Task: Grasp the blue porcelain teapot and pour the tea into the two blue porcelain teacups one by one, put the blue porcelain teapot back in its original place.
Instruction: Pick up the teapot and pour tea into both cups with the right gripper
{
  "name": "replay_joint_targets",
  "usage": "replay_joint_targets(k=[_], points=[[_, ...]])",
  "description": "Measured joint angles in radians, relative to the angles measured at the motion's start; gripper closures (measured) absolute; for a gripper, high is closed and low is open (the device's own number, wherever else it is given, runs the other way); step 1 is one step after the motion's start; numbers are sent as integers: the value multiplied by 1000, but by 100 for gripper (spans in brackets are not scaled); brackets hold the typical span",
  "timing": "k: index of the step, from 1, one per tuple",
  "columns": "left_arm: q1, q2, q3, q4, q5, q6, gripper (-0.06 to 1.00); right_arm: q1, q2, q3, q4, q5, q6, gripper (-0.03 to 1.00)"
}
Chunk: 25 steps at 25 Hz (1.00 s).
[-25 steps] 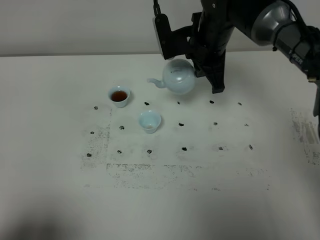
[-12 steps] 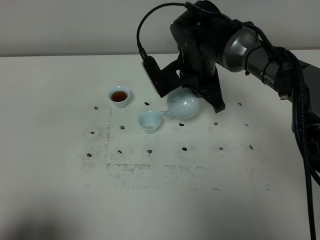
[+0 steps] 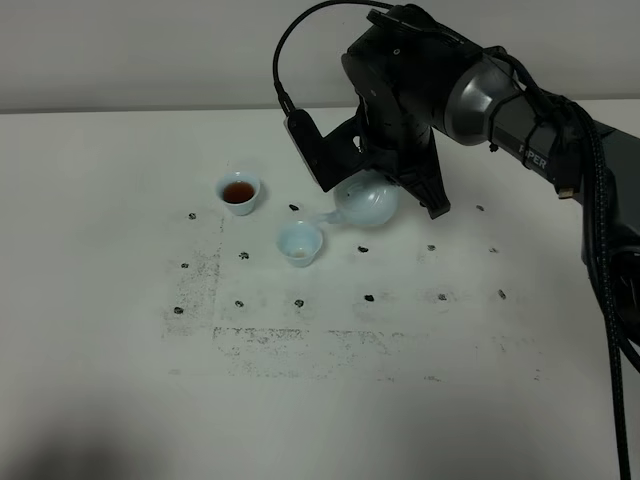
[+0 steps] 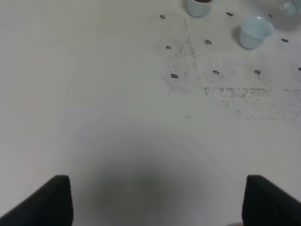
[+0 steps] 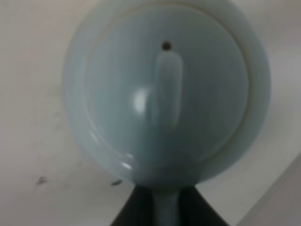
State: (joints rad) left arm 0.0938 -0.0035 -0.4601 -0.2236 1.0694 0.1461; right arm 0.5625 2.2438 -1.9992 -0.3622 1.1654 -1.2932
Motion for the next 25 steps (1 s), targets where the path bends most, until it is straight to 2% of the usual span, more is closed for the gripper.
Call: replay_joint_targets(k=[11,20,25], points=[[0,0,0,0,0,0,24,41,0,0,-31,-92,-21,92],[0,0,0,0,0,0,24,41,19,0,-63,-86,-61,92],[0,0,0,0,0,0,24,60,19,1,-135,-90,-61,92]])
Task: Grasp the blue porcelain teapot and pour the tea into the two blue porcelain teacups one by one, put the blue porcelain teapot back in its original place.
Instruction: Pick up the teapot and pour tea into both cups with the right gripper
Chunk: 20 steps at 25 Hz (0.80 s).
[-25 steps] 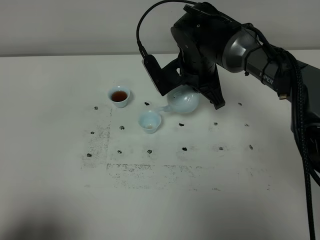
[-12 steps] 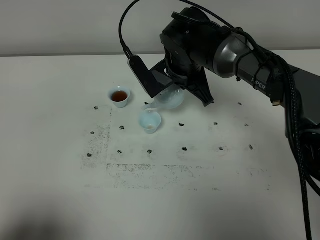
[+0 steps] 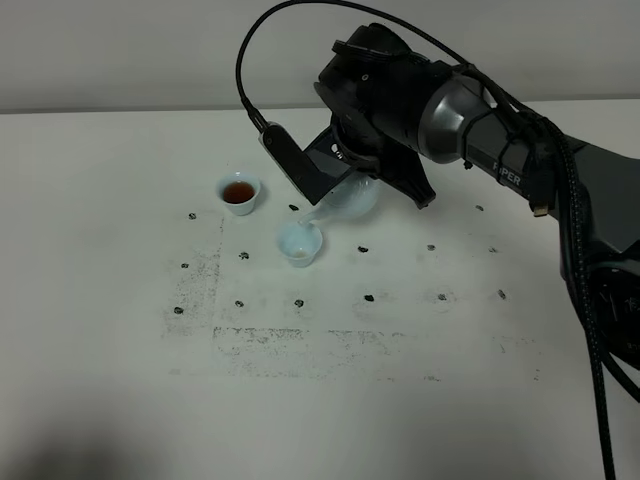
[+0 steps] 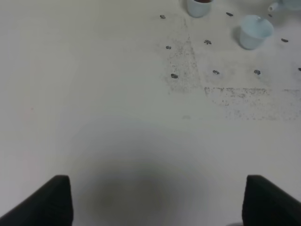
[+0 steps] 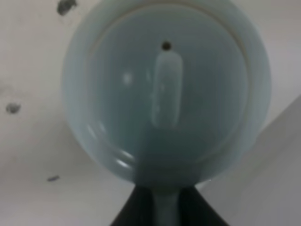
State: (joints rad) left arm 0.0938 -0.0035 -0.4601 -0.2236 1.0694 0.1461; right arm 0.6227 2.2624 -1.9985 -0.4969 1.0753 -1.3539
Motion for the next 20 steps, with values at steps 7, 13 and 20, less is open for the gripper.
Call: replay_joint_targets(k=[7,13,20], points=[[0,0,0,0,0,0,24,30,0,0,-44,16,17,92],[0,0,0,0,0,0,24,49,0,0,-113,29,47,92],[0,0,0,0,0,0,24,50,0,0,-143,28,71,92]])
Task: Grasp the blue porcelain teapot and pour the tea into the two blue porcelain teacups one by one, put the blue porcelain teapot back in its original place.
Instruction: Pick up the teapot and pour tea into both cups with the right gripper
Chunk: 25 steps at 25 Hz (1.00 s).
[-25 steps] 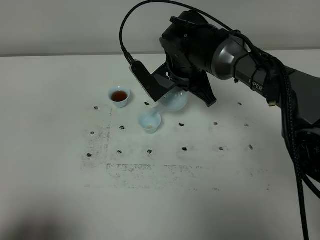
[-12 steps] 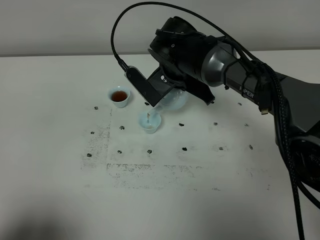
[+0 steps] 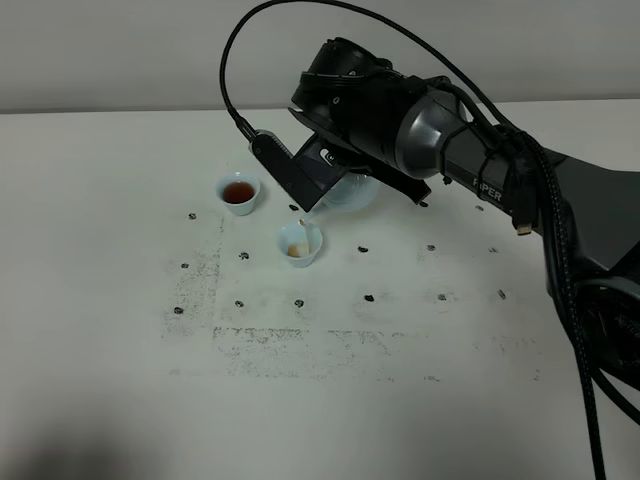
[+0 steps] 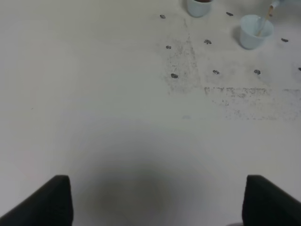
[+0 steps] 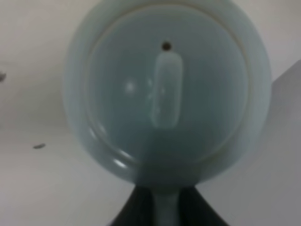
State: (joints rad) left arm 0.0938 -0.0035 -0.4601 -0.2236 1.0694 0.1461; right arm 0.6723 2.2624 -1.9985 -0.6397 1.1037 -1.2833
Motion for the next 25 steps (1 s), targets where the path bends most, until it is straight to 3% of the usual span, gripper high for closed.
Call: replay_joint_targets(k=[7,25], points=[[0,0,0,0,0,0,24,10,0,0,-50,-1,40,92],[0,0,0,0,0,0,24,24,0,0,-55,30,47,92]])
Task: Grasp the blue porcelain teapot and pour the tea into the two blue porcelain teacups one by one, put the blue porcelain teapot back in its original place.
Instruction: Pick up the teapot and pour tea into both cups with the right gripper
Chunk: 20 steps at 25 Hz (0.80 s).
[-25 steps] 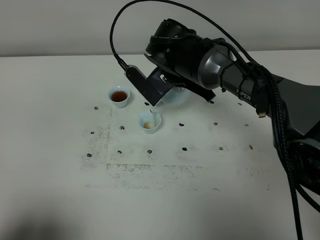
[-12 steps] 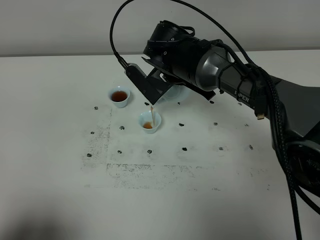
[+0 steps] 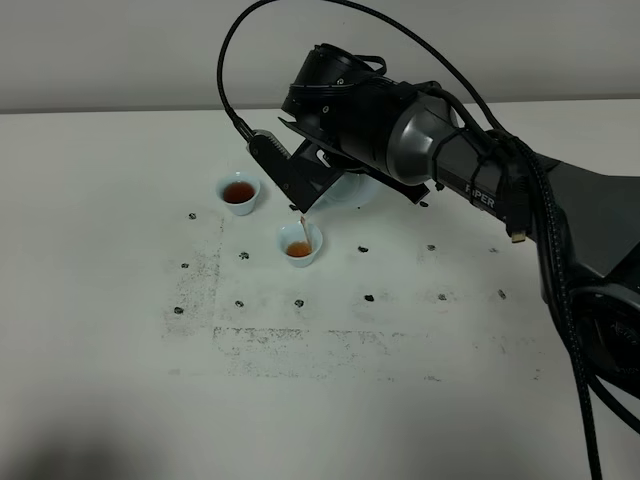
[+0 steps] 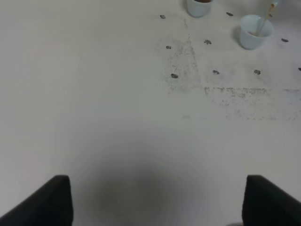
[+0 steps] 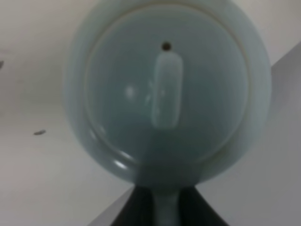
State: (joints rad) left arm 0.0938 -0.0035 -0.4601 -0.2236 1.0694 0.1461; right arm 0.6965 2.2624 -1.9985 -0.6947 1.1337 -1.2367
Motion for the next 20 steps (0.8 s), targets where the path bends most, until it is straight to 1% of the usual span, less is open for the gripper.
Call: replay_joint_targets(k=[20], points=[[0,0,0,0,0,0,24,4,3,0,-6,-2,45,92]])
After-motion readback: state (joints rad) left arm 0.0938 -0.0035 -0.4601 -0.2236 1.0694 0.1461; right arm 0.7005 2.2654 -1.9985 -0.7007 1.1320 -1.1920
